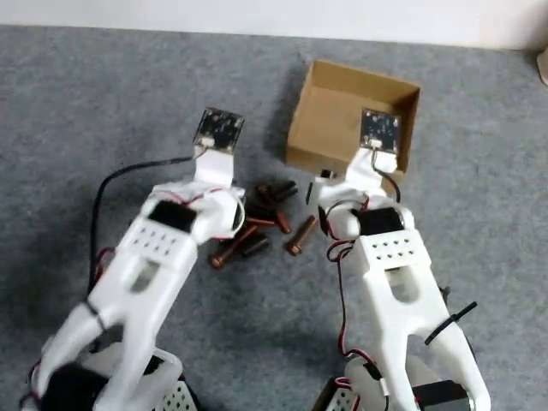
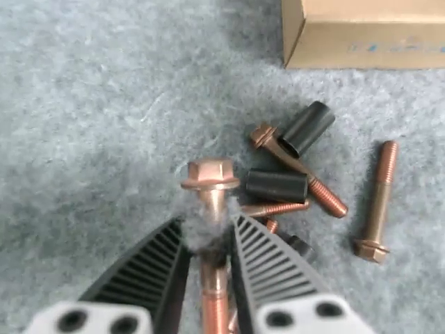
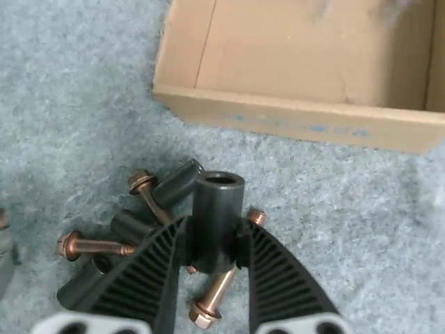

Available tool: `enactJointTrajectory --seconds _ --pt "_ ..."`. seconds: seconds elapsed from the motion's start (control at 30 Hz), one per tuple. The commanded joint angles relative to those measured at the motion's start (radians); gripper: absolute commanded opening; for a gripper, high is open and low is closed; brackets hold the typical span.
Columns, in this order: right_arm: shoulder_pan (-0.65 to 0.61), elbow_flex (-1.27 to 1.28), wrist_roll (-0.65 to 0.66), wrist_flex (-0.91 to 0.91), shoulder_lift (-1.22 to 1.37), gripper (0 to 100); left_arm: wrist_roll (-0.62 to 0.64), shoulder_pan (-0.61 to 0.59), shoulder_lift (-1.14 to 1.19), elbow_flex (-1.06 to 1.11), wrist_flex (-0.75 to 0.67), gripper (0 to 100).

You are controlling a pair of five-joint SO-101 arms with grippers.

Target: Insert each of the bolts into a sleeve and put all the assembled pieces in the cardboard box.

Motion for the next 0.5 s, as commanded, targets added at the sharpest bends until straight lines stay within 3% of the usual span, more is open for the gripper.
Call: enactJointTrajectory --seconds 0.0,0.47 --pt "-0.015 -0.007 0.014 -0.031 -0.036 0.5 -0.006 -0.019 -0.159 0.070 -0.052 0" --pt "-0.090 0.314 0.084 -0.145 -0.521 0.5 -0.006 -0.082 -0.630 0.291 -0.094 0"
